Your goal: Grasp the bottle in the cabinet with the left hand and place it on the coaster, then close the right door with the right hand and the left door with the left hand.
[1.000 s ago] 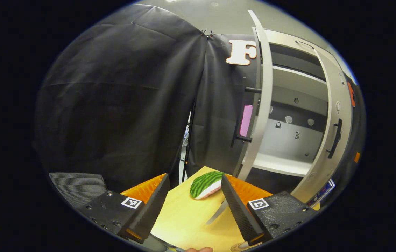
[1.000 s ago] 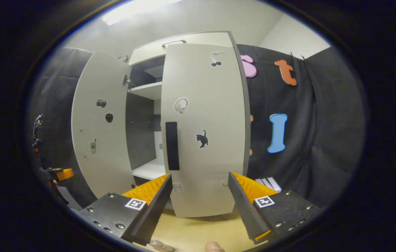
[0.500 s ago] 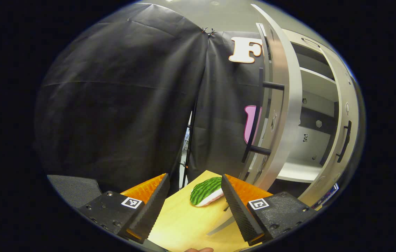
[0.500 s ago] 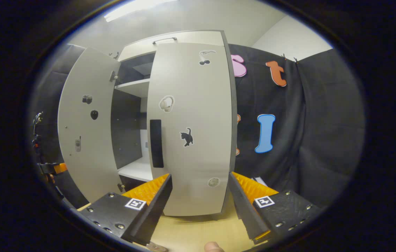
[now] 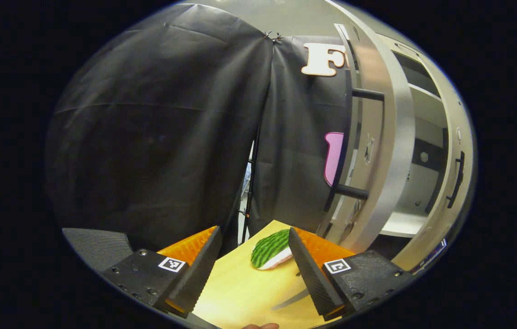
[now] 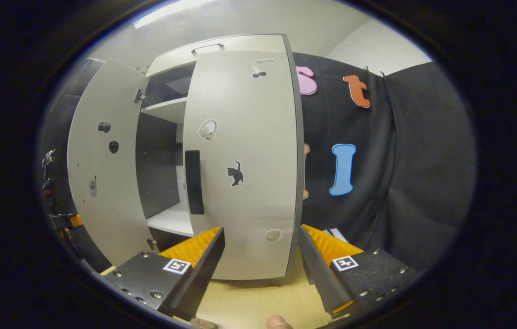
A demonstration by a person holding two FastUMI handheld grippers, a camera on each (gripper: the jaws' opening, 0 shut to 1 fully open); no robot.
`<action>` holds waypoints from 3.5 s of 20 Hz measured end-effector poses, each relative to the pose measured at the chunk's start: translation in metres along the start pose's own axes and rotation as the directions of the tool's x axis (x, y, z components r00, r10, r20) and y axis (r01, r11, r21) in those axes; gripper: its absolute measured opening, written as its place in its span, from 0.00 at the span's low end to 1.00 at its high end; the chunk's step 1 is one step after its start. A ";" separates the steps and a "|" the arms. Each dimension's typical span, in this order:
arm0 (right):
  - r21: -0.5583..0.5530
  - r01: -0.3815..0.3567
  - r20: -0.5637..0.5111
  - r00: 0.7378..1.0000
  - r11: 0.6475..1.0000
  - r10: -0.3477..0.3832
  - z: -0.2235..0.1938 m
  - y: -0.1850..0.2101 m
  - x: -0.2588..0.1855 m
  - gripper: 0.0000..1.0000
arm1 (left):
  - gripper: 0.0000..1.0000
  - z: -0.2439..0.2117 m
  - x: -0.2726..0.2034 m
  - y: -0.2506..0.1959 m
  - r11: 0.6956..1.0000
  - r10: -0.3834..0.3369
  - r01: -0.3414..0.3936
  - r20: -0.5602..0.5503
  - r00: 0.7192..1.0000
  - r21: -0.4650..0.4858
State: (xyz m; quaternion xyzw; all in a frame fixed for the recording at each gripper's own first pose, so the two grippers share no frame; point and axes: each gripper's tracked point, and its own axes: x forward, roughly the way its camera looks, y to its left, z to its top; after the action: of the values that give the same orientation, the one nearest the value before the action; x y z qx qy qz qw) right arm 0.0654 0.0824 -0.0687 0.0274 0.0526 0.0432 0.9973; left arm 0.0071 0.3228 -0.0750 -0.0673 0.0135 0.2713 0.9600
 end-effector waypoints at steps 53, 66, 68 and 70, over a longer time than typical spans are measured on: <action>0.002 0.057 0.012 0.998 0.998 -0.057 -0.008 -0.046 -0.073 0.97 | 0.89 -0.050 -0.131 -0.237 0.707 -0.678 0.685 -0.107 0.727 0.175; 0.003 0.022 -0.005 1.000 1.000 -0.022 -0.014 -0.036 -0.066 0.97 | 0.90 -0.058 -0.140 -0.238 0.726 -0.659 0.674 -0.142 0.739 0.139; 0.003 0.018 -0.006 1.000 1.000 -0.018 -0.014 -0.032 -0.065 0.97 | 0.90 -0.062 -0.139 -0.235 0.732 -0.650 0.667 -0.153 0.745 0.137; 0.004 0.015 -0.004 1.000 1.000 -0.015 -0.014 -0.031 -0.064 0.97 | 0.90 -0.063 -0.139 -0.234 0.736 -0.644 0.662 -0.156 0.749 0.140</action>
State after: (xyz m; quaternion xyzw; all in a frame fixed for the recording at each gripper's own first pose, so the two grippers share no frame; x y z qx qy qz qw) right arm 0.0034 0.0466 -0.0775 0.0287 0.0547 0.0358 0.9974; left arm 0.0114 0.0448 -0.1002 0.0092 0.0613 -0.0889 0.9941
